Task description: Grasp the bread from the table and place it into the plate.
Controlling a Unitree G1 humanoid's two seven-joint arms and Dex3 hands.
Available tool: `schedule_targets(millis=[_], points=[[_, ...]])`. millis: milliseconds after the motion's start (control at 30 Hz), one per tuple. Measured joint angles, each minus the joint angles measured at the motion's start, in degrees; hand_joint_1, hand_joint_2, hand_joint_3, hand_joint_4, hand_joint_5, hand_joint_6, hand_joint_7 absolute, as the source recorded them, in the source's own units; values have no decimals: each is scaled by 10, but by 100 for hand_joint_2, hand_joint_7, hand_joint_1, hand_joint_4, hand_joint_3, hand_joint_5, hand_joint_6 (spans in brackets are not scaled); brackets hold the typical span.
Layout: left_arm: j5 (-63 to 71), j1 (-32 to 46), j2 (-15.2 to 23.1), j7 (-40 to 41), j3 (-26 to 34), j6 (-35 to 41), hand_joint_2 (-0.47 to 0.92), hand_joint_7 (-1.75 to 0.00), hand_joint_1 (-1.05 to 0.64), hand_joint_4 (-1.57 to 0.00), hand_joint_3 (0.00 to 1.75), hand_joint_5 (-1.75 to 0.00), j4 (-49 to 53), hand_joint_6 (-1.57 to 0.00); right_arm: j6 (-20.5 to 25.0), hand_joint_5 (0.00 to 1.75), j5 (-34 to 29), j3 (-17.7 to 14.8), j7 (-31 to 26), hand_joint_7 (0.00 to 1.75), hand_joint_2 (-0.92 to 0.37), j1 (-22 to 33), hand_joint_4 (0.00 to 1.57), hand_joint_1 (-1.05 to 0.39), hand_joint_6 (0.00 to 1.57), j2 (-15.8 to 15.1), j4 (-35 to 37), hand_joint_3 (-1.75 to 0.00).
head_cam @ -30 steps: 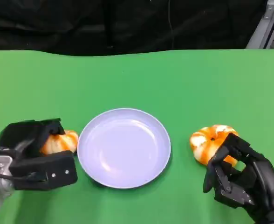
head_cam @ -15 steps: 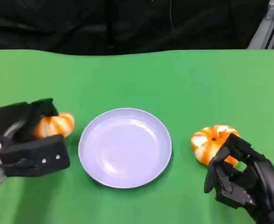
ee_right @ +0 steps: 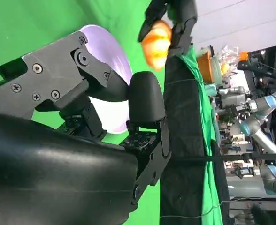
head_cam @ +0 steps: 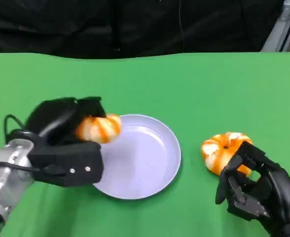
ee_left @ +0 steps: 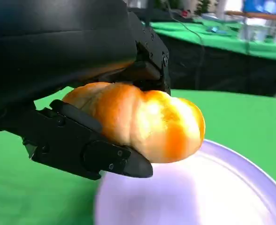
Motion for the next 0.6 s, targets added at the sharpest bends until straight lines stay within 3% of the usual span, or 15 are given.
schedule_targets(millis=[67,167,267,500,533,567,600], points=[[8,-1,-12,1,-11,-4,92,-139,-8,-62,34,-171,12,-71,0,175,1,0,0,175,-60,0,83,-12,61,0,0,-112],[22,-1,-33,3,-23,-4,92,-157,-12,-60,37,-174,22,-62,0,175,1,1,0,175,-60,0,83,-12,60,0,0,-113],[22,-1,-50,3,-28,-5,92,-161,-12,-61,38,-175,31,-60,0,175,1,4,0,175,-59,0,83,-12,61,1,0,-114],[29,-3,-60,3,-36,-5,92,-150,-8,-57,36,-174,48,-62,2,175,0,5,-6,175,-58,0,83,-12,61,1,-5,-114],[30,-3,-64,3,-38,-5,92,-137,-10,-58,34,-162,53,-64,2,175,0,6,-8,175,-58,0,82,-12,60,1,-6,-115],[31,-3,-67,3,-39,-6,92,-101,-16,-64,32,-132,57,-74,2,175,0,7,-8,175,-58,0,82,-12,60,1,-7,-115],[33,-3,-69,3,-40,-6,92,-61,-30,-67,30,-87,58,-79,2,175,0,7,-8,175,-58,0,82,-12,60,2,-8,-115]])
